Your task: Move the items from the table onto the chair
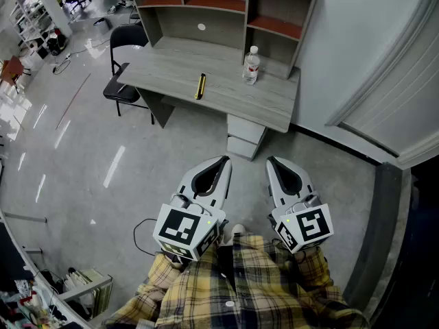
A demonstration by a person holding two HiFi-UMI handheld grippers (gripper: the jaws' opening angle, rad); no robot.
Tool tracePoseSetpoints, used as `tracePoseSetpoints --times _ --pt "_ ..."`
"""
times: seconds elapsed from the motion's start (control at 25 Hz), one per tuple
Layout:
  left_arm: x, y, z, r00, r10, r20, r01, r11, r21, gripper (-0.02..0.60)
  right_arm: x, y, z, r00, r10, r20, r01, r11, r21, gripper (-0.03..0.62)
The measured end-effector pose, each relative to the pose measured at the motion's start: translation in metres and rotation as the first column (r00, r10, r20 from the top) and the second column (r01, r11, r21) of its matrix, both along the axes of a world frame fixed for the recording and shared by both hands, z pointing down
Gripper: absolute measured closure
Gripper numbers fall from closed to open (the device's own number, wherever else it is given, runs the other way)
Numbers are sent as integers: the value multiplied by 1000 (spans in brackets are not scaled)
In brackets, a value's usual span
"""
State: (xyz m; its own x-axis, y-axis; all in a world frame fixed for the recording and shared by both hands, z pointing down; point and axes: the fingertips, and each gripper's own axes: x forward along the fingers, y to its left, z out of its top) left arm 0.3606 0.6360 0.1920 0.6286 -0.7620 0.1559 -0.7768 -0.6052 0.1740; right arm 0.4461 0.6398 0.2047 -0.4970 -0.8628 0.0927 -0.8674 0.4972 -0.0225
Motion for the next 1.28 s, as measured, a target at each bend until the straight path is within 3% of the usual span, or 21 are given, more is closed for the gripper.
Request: tracePoseSetpoints --times 0.32,0.72,0.96,1.28 --pt "16 6 7 1000 -20 2 20 1000 10 578 18 4 8 1000 -25 13 25 1000 -5 579" --pt "-14 -21 24 993 -114 -7 114 993 -18 578 0 -24 32 997 -69 41 71 996 -53 577" --pt "-59 -80 36 993 -116 -7 116 993 -21 578 -46 -84 43 997 -73 33 75 995 -64 577" --pt "-159 -196 34 999 -46 18 47 998 -40 578 -143 -192 46 1000 2 26 0 995 -97 577"
